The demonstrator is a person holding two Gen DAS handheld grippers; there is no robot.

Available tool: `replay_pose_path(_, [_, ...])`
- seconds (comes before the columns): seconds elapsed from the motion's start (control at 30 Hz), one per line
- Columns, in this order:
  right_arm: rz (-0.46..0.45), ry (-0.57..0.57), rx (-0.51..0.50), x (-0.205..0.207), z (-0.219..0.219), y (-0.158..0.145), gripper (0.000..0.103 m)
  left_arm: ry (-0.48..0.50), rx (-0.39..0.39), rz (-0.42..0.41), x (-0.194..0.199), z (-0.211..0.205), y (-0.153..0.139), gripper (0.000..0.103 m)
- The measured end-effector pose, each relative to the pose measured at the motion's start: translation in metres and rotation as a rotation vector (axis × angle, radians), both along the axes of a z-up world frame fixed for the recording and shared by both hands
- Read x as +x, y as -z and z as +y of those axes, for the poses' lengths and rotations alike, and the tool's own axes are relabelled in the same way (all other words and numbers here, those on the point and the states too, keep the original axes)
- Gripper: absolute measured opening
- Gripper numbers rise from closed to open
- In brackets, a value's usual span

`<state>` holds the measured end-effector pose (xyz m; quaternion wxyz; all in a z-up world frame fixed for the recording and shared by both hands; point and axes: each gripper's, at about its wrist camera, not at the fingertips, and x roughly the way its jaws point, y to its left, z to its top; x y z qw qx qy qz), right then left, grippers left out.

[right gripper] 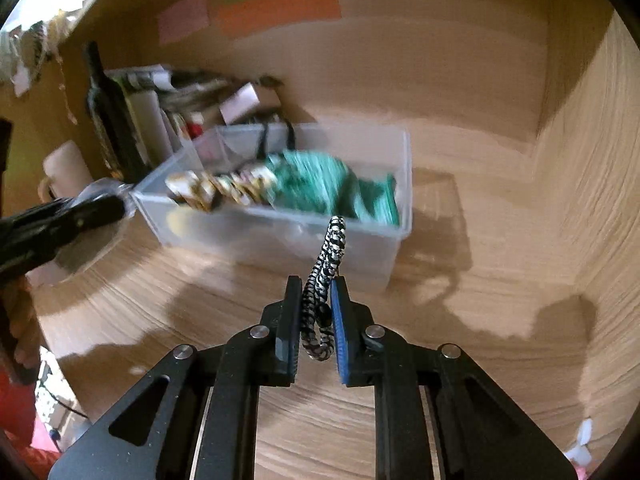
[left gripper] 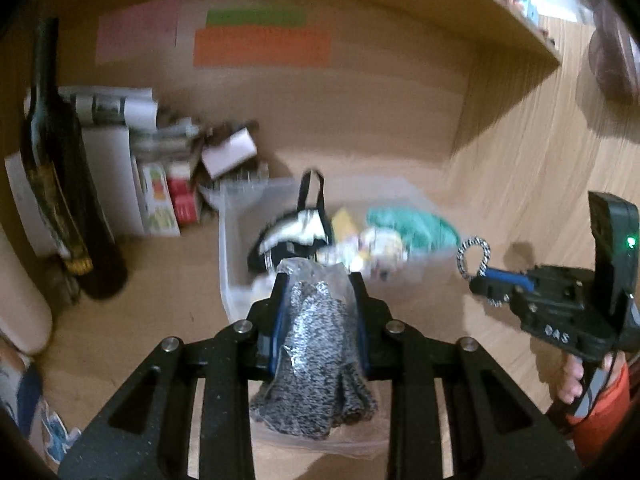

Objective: Organize soft objects
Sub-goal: 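Drop the bagged grey glove into the box with the left gripper while the right drops the bracelet in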

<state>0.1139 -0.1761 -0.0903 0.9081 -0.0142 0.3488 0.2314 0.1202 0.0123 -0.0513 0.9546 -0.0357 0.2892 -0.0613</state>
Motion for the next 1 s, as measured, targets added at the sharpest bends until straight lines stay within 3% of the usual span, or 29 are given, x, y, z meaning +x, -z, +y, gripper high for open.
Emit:
replay_pose_path(0.23, [-0.108, 0.0, 0.058, 0.001, 0.001, -0.035, 0.013, -0.006, -0.035, -0.067, 0.023, 0.007, -0.03, 0.028])
replay_pose_path(0.53, [-0.188, -0.017, 0.082, 0.029, 0.027, -0.065, 0.013, -0.019, -0.092, -0.023, 0.064, 0.018, -0.031, 0.028])
replay_pose_path(0.77, [-0.118, -0.061, 0.073, 0.062, 0.054, -0.05, 0.013, -0.019, -0.133, 0.058, 0.097, 0.021, -0.01, 0.028])
replay_pose_path(1.0, [-0.033, -0.083, 0.021, 0.085, 0.072, -0.02, 0.014, -0.018, -0.081, 0.101, 0.114, 0.009, 0.009, 0.028])
